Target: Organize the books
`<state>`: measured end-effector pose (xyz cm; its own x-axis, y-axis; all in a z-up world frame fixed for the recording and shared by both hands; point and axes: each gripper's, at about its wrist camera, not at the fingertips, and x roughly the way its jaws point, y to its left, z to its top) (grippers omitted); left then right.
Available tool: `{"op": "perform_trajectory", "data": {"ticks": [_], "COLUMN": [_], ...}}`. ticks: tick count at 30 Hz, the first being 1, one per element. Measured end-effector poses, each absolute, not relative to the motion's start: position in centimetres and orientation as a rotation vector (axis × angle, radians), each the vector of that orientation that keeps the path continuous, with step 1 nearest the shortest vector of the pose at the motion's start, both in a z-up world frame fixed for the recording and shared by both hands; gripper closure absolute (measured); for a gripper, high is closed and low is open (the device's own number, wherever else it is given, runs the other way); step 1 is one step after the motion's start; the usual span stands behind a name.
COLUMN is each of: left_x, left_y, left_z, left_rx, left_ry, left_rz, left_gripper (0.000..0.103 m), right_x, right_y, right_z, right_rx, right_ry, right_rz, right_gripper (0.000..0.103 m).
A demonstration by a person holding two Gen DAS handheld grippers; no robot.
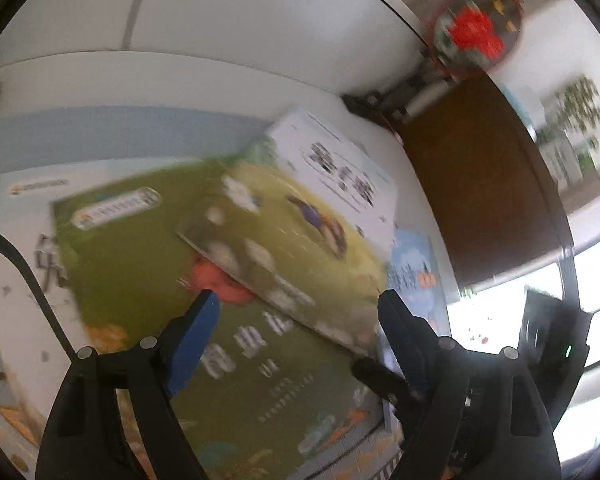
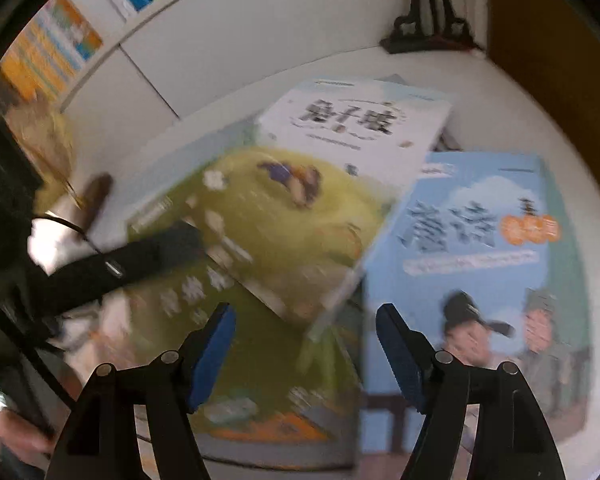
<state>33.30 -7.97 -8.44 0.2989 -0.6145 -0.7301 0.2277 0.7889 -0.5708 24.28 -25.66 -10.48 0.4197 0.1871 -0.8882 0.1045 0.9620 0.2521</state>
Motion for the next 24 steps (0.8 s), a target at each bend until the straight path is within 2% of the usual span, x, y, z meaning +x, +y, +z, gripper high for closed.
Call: {"op": "perform_trajectory", "data": {"ticks": [7,14,20,24], "left_x": [38.2,38.8,35.6,32.7], "left_y": [-7.2,-9.5,-11.0,-10.4], "left_z": [-9.4,-9.4,-9.3,-9.5], "left_rx": [-0.371,-0.226,-0.126,-0.248], "left_ry": [1.130,1.087,1.125,1.164], "left_rz": [-0.465,-0.446,-0.604,-0.682], "left_gripper": [0.024,0.019,0.019,0.019], "right_x": [26.2,29.0,29.5,27.1], "right_y": [-26.8,-26.2,-25.7,-27.8], "right_z": [-10.0,-10.7,-10.7,-10.6], "right_rx": [0.328,0.319,0.290,0.371], "right_ry": [1.123,1.131,1.173,1.202], "right_rz": [0.052,0.001,0.010,0.039], "right_gripper": [0.031,0.031,0.025,0.025]}}
